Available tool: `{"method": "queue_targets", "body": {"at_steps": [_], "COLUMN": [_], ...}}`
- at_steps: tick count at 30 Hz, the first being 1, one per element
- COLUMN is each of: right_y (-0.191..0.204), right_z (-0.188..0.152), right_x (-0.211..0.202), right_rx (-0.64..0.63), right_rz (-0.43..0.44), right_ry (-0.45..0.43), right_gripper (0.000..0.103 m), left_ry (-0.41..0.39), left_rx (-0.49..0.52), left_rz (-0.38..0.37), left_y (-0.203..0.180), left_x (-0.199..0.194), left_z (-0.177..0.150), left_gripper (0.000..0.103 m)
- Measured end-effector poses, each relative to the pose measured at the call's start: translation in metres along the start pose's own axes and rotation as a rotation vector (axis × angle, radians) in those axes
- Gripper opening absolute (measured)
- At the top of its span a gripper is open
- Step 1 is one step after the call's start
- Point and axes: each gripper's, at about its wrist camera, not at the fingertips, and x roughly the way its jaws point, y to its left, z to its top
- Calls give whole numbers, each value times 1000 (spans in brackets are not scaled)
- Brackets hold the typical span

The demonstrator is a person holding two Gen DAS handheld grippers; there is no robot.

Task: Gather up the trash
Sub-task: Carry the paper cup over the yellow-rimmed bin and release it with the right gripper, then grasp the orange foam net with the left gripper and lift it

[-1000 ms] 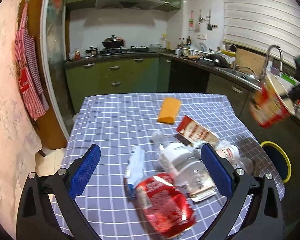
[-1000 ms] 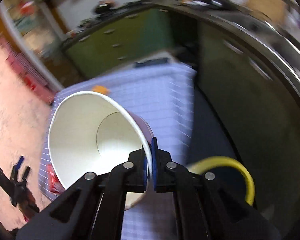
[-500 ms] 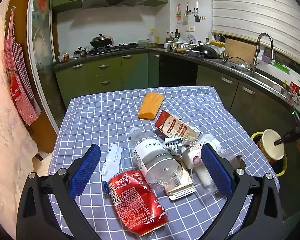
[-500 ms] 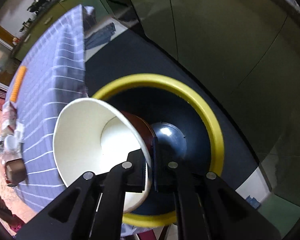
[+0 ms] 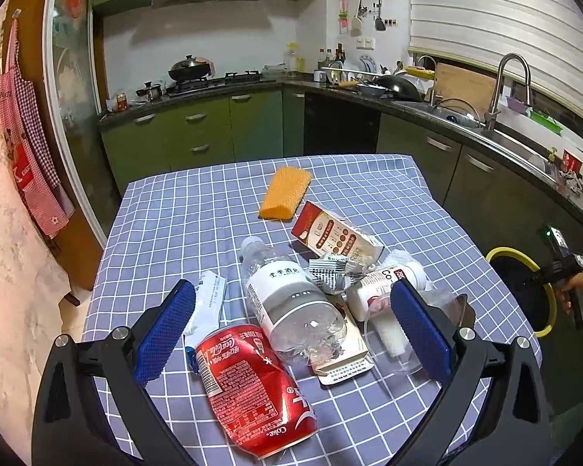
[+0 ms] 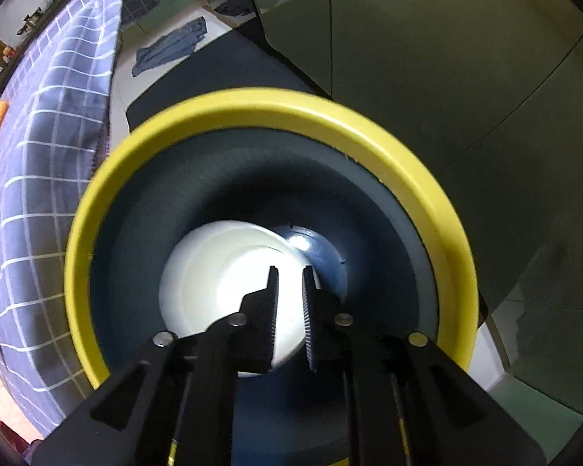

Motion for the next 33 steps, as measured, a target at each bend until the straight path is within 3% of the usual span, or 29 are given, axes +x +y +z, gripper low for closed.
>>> {"method": "queue_targets", "body": {"at_steps": [7,14,18,23,29,33], "right_y": [20,35,50,63,63,57], "right_z": [-11,-34,-48,-68,-85,-90], "right_x": [-36,-88,-114,-130,-135,-136], "right_rx": [-44,-94,-120,-149,-137,-119], "right_rz": [57,146,184,209,224,224], "right_ry": [-71,-173,-219,-253,-254,-253], "right_gripper": [24,34,40,45,47,47], "left_ry": [51,137,235,383,456,507], "left_rx": [14,88,92,44,56,77], "left_rz": [-29,-79,-94,-124,-100,-93], "left_y": [5,6,8,18,19,16], "left_x": [15,56,119,211,285,320], "left_z": [11,72,117,149,157,157], "left_gripper": [99,99,99,99,99,88]}}
